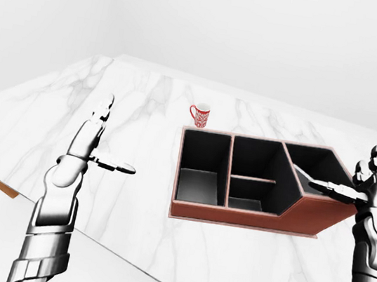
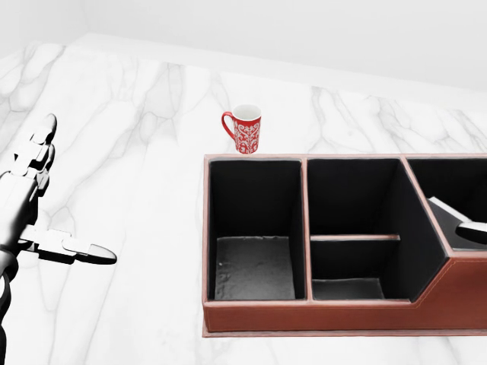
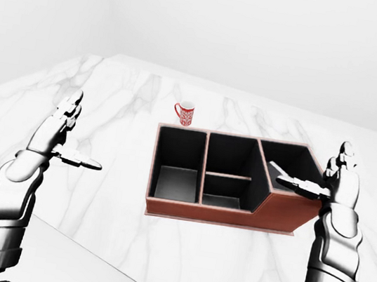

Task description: Pick up the book and place it in the right compartment of the caddy.

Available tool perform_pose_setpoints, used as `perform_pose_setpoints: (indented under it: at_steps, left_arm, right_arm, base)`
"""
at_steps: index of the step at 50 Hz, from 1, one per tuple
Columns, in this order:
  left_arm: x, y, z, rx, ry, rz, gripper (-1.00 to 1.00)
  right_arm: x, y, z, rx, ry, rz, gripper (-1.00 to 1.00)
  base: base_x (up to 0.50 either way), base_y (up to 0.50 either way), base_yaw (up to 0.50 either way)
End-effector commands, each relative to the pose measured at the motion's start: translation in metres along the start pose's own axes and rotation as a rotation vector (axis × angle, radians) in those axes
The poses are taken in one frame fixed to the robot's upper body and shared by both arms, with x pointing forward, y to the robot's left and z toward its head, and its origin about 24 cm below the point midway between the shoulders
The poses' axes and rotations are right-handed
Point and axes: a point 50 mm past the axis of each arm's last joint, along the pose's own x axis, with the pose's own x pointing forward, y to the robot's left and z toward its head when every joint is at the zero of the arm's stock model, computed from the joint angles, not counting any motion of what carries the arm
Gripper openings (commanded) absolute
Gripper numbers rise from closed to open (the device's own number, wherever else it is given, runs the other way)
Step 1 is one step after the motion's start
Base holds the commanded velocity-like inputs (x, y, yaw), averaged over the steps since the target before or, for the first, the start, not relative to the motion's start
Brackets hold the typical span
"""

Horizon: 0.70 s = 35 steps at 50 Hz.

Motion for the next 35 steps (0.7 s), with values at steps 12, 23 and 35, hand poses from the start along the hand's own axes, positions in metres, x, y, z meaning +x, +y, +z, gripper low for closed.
perform_pose_setpoints:
  at_steps: [12, 23, 35]
  left_arm:
    - [0.0, 0.024, 0.033, -0.04, -0.151, 0.079, 1.0]
    - [-0.014, 0.077, 0.113, 0.009, -0.481, 0.235, 1.0]
    - [-0.065, 0.123, 0.188, -0.058, -0.873, 0.412, 1.0]
  right_arm:
    - [-0.017, -0.011, 0.105, -0.019, -0.433, -0.027, 1.0]
    - [-0.073, -0.033, 0.207, -0.017, -0.907, -0.081, 1.0]
    - [-0.161, -0.052, 0.285, 0.09, -1.379, -0.083, 1.0]
  base:
    - [0.0, 0.0, 0.0]
    - [0.0, 0.0, 0.0]
    - [0.0, 0.0, 0.0]
